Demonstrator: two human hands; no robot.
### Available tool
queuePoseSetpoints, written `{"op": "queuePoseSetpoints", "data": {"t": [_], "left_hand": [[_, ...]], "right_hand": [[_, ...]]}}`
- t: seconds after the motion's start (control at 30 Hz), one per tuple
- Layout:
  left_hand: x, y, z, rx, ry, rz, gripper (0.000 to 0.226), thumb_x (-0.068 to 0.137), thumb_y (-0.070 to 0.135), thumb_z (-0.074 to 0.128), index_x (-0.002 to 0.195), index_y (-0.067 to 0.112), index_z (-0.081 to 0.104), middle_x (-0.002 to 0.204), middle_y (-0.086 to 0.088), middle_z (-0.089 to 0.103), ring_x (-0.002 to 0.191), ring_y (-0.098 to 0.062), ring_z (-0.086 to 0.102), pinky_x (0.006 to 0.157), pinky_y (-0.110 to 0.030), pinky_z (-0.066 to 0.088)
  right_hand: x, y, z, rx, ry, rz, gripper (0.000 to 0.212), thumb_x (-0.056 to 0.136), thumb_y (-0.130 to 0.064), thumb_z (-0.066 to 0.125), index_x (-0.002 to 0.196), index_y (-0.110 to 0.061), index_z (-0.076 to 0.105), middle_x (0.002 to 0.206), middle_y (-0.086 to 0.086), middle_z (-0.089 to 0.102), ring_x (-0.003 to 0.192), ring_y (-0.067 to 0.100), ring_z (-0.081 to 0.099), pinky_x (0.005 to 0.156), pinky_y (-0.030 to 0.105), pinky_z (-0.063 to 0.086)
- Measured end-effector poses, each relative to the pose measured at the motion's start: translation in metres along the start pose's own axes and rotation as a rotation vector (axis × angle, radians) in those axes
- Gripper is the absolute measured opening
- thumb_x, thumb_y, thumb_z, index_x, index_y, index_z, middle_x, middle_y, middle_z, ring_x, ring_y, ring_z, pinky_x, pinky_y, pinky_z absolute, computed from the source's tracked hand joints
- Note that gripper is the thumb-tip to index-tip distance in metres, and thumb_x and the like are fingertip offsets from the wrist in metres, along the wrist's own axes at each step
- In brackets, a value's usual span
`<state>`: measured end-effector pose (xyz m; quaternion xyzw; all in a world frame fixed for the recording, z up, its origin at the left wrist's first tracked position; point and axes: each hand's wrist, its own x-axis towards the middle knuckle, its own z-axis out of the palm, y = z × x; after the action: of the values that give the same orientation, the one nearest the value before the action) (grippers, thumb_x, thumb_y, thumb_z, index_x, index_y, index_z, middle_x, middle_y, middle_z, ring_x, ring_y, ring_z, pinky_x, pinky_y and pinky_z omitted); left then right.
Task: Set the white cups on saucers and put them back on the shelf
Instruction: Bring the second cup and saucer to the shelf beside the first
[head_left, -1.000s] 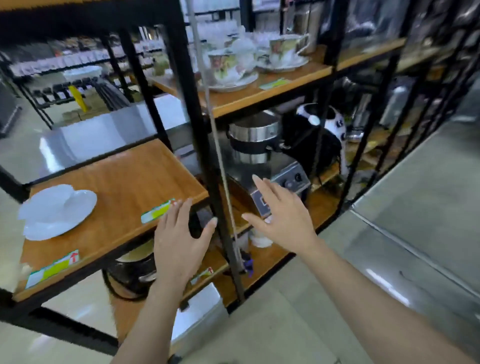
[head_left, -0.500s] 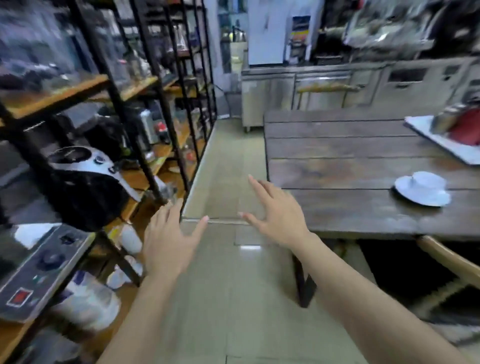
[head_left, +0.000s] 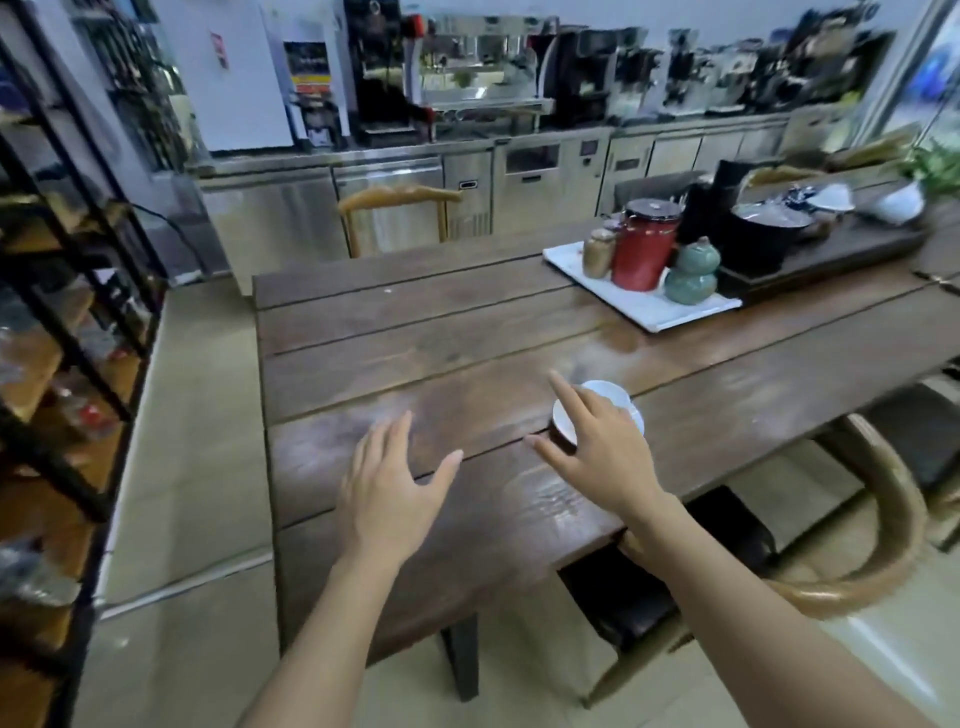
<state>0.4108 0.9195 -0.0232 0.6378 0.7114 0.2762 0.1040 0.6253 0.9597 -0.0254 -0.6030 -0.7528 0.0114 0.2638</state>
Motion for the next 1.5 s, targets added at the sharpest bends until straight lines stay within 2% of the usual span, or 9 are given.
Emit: {"op": "queuePoseSetpoints", "data": {"t": [0.3,0.63,0.77,0.83,0.93,1.0,1.17,1.33,1.5], "left_hand": [[0.09,0.076,0.108,0.082,-0.183,0.053,0.076,0.083,0.065,0.042,0.146,0.024,0.029,0.154,0.0,0.032,0.142,-0.018,0.026,0.114,-0.035,0.021],[0.138,0.11,0.21,0.009,-0.335,-0.229,0.079,0.083,0.064,0.046,0.145,0.02,0.03,0.152,-0.001,0.035,0.139,-0.022,0.031,0.111,-0.039,0.026],[0.143,0.116,0.226,-0.284,-0.392,-0.472,0.085,0.077,0.06,0.06,0.145,0.02,0.028,0.145,-0.003,0.042,0.124,-0.022,0.046,0.102,-0.042,0.04],[0.147,0.12,0.227,-0.531,-0.414,-0.659,0.08,0.078,0.049,0.067,0.142,0.016,0.032,0.134,-0.005,0.051,0.108,-0.02,0.052,0.091,-0.04,0.048],[0.149,0.128,0.225,-0.758,-0.499,-0.853,0.048,0.081,0.038,0.068,0.117,0.009,0.055,0.118,-0.007,0.061,0.094,-0.018,0.06,0.07,-0.038,0.055],[0.149,0.131,0.224,-0.793,-0.513,-0.883,0.03,0.082,0.035,0.067,0.098,0.01,0.063,0.11,-0.008,0.066,0.087,-0.017,0.062,0.069,-0.041,0.057],[0.145,0.128,0.205,-0.845,-0.451,-0.882,0.031,0.08,0.032,0.07,0.098,0.007,0.065,0.104,-0.008,0.068,0.09,-0.021,0.063,0.078,-0.049,0.057],[0.121,0.109,0.152,-0.908,-0.262,-0.872,0.024,0.08,0.033,0.07,0.088,0.011,0.064,0.096,-0.003,0.067,0.088,-0.02,0.063,0.073,-0.045,0.057],[0.067,0.073,0.079,-0.934,-0.04,-0.873,0.025,0.081,0.033,0.068,0.093,0.011,0.065,0.097,-0.002,0.066,0.088,-0.017,0.063,0.071,-0.041,0.057]], "right_hand": [[0.058,0.138,0.007,0.025,-0.052,0.268,0.075,0.085,-0.055,0.054,0.147,-0.024,0.026,0.13,0.008,0.054,0.117,0.027,0.051,0.092,0.037,0.039],[0.101,0.23,0.061,0.289,-0.386,0.464,0.073,0.084,-0.055,0.055,0.144,-0.022,0.03,0.135,0.003,0.048,0.122,0.021,0.047,0.088,0.033,0.039],[0.108,0.24,0.071,0.468,-0.494,0.527,0.054,0.08,-0.061,0.054,0.108,-0.014,0.061,0.095,0.002,0.063,0.091,0.024,0.06,0.075,0.039,0.046],[0.109,0.243,0.073,0.534,-0.552,0.546,0.056,0.077,-0.065,0.051,0.081,-0.01,0.061,0.07,0.001,0.058,0.067,0.021,0.055,0.061,0.036,0.041],[0.11,0.243,0.074,0.679,-0.619,0.624,0.036,0.084,-0.052,0.056,0.079,-0.016,0.061,0.067,-0.009,0.055,0.06,0.009,0.051,0.056,0.023,0.035],[0.113,0.242,0.074,0.731,-0.652,0.667,0.038,0.083,-0.049,0.058,0.092,-0.012,0.065,0.08,-0.002,0.065,0.071,0.014,0.06,0.059,0.025,0.042],[0.117,0.22,0.065,0.859,-0.619,0.757,0.029,0.083,-0.039,0.064,0.078,-0.012,0.057,0.084,0.007,0.064,0.085,0.029,0.066,0.077,0.05,0.055],[0.12,0.161,0.052,0.976,-0.619,0.686,0.031,0.085,-0.038,0.062,0.098,-0.011,0.053,0.093,0.005,0.06,0.081,0.019,0.064,0.051,0.035,0.055],[0.102,0.073,0.044,0.976,-0.721,0.55,0.036,0.085,-0.04,0.062,0.102,-0.013,0.047,0.103,0.003,0.054,0.093,0.023,0.061,0.059,0.044,0.06]]}}
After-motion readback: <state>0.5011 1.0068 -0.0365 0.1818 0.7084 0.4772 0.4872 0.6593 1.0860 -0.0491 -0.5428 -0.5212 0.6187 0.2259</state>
